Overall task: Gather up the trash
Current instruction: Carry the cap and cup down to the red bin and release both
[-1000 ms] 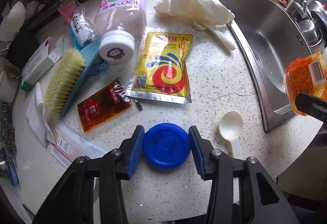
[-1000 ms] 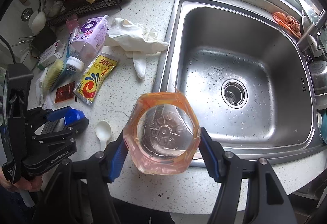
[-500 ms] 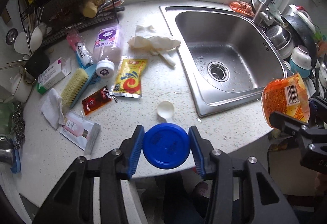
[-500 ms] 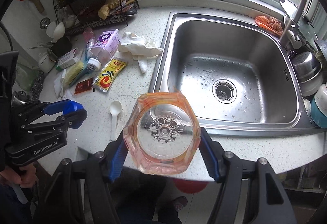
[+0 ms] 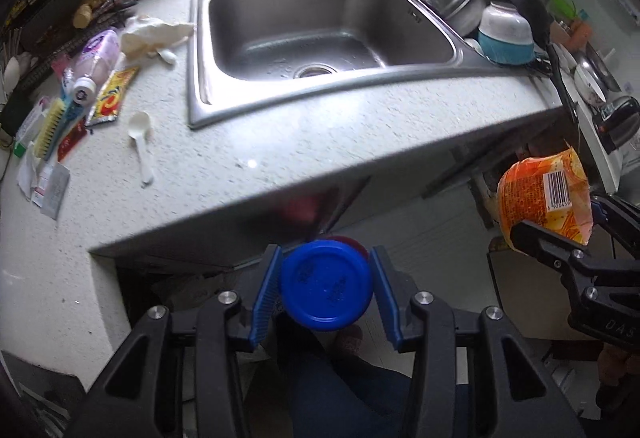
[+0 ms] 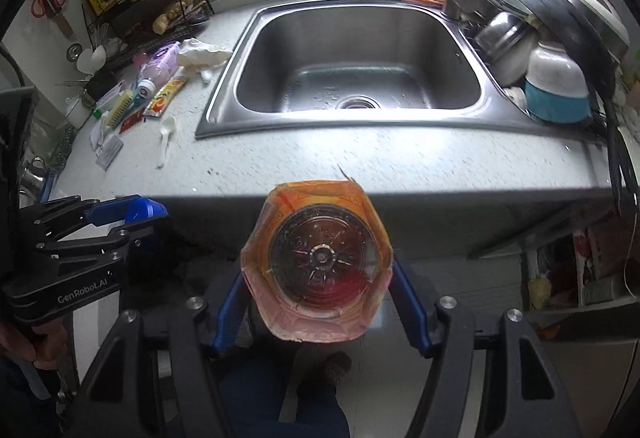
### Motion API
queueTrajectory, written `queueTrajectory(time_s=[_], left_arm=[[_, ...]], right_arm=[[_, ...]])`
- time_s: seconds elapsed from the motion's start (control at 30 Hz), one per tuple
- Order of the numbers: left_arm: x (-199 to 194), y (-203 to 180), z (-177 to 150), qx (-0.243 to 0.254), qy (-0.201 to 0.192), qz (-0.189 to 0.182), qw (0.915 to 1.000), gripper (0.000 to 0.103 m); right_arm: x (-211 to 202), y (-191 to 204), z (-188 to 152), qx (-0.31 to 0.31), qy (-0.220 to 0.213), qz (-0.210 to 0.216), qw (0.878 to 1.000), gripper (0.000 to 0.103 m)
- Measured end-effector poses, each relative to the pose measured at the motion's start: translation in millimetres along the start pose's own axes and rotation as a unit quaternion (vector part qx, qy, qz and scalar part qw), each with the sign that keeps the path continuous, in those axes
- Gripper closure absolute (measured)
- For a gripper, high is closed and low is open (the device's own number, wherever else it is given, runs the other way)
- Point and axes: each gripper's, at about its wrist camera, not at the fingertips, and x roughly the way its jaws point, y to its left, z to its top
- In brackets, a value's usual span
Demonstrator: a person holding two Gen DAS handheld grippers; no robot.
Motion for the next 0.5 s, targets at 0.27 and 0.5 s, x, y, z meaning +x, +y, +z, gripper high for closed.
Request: queueTrajectory(time_s=[0.27,0.5], left_arm=[[63.4,-45.3,-28.4,0.029,0.055,-0.035,0.9974,0.061],[111.3,-60.3,-32.7,0.049,0.076,-0.055,0.9944,0.06]], right_arm=[[32.4,-40.2,-44.3,0.042,0.038,-0.019,0.998,0.04],[55.4,-58.0,-63.2,0.068,0.052,-0.03,0.996,0.04]])
